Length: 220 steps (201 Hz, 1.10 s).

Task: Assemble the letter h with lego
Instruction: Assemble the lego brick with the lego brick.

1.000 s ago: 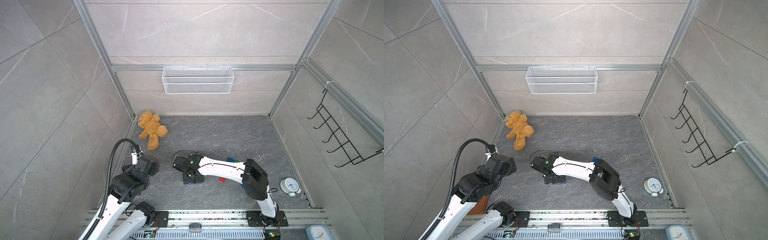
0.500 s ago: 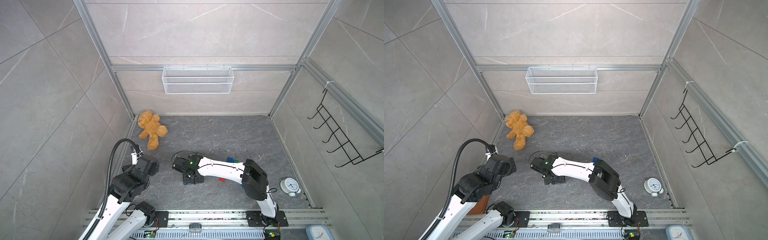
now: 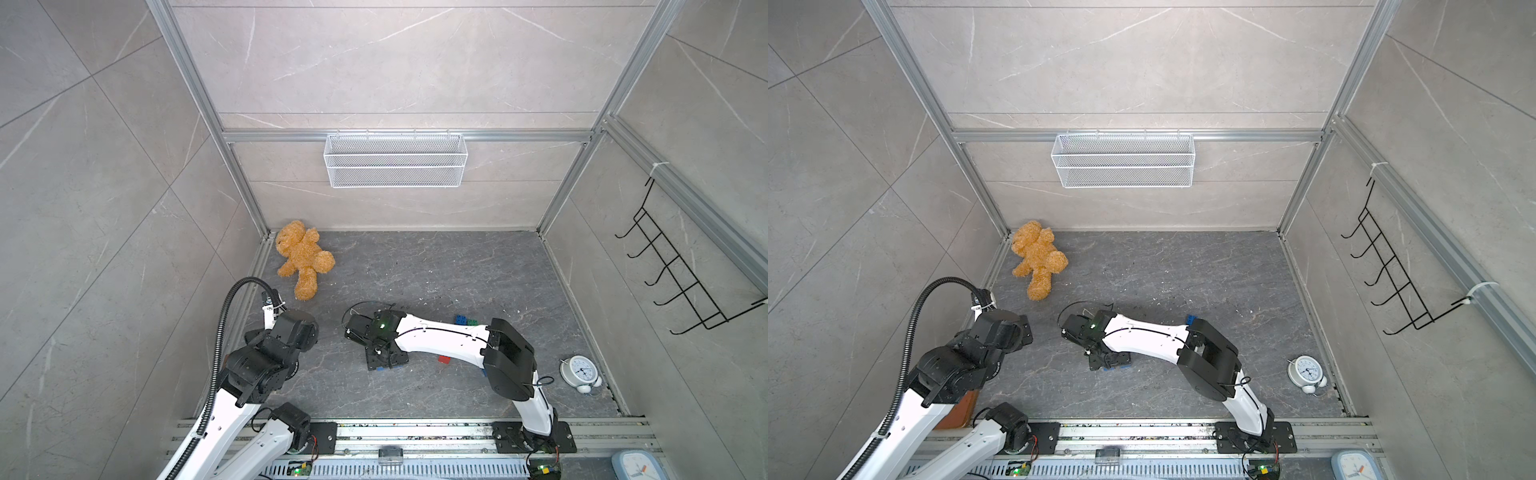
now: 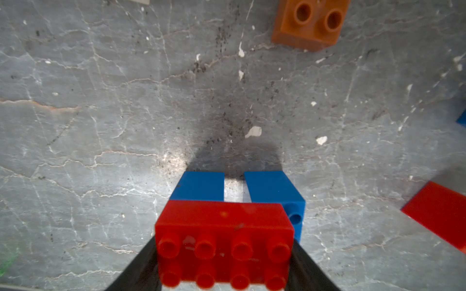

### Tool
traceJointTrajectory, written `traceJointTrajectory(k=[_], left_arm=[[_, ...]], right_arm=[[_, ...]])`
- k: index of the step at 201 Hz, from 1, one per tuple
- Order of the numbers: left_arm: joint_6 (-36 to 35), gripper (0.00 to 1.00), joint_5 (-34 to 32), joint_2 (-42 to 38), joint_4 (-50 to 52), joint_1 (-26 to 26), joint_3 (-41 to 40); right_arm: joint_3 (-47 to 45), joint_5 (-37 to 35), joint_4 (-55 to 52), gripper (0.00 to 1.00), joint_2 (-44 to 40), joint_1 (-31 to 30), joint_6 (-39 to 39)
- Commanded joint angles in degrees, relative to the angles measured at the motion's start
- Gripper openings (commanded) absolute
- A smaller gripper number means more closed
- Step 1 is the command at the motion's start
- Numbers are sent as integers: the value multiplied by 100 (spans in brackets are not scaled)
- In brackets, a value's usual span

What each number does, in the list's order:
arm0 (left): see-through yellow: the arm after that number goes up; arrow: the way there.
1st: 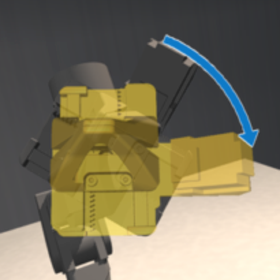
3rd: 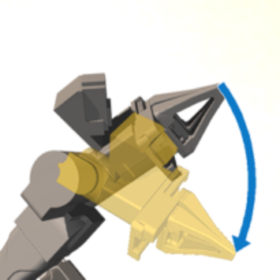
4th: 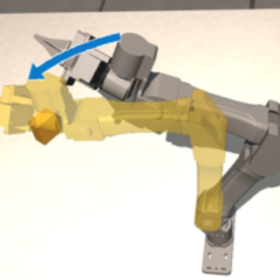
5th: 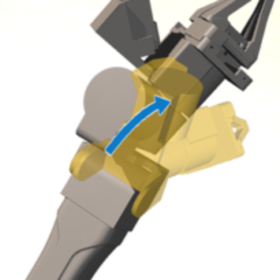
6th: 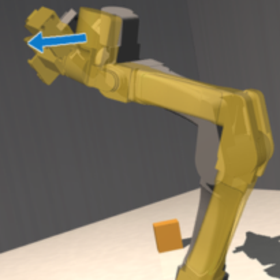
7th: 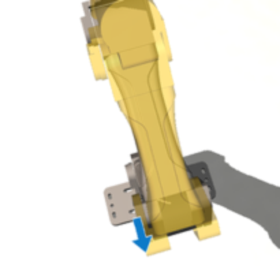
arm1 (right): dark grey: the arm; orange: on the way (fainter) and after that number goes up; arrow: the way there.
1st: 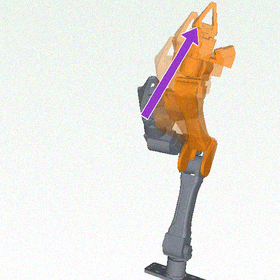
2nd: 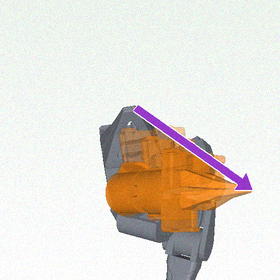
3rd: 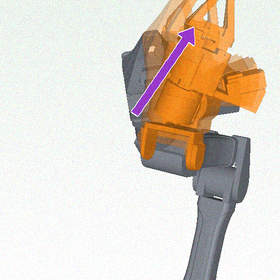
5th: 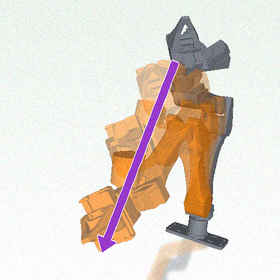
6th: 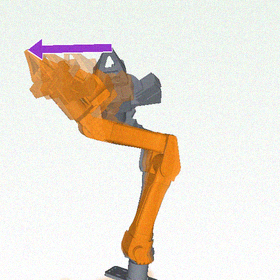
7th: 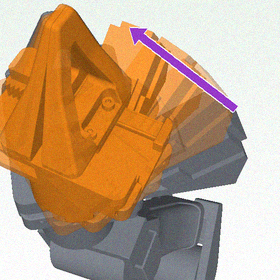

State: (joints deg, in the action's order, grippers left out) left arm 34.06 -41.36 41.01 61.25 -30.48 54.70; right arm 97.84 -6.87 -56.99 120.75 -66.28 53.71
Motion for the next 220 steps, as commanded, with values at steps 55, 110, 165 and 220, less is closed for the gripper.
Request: traceJointTrajectory(k=[55, 110, 165, 220], left_arm=[[-82, 99, 32, 29, -89, 58, 32], [-93, 99, 58, 47, -88, 72, 31], [-93, 99, 58, 55, -98, 84, 24], [-102, 99, 85, 82, -97, 88, 25]], right_arm=[[-522, 163, 395, 0, 104, 10, 153], [-530, 23, 454, 0, -60, -16, 131], [-440, -202, 281, 0, -258, -88, 115], [-471, -231, 394, 0, -409, -170, 45]])
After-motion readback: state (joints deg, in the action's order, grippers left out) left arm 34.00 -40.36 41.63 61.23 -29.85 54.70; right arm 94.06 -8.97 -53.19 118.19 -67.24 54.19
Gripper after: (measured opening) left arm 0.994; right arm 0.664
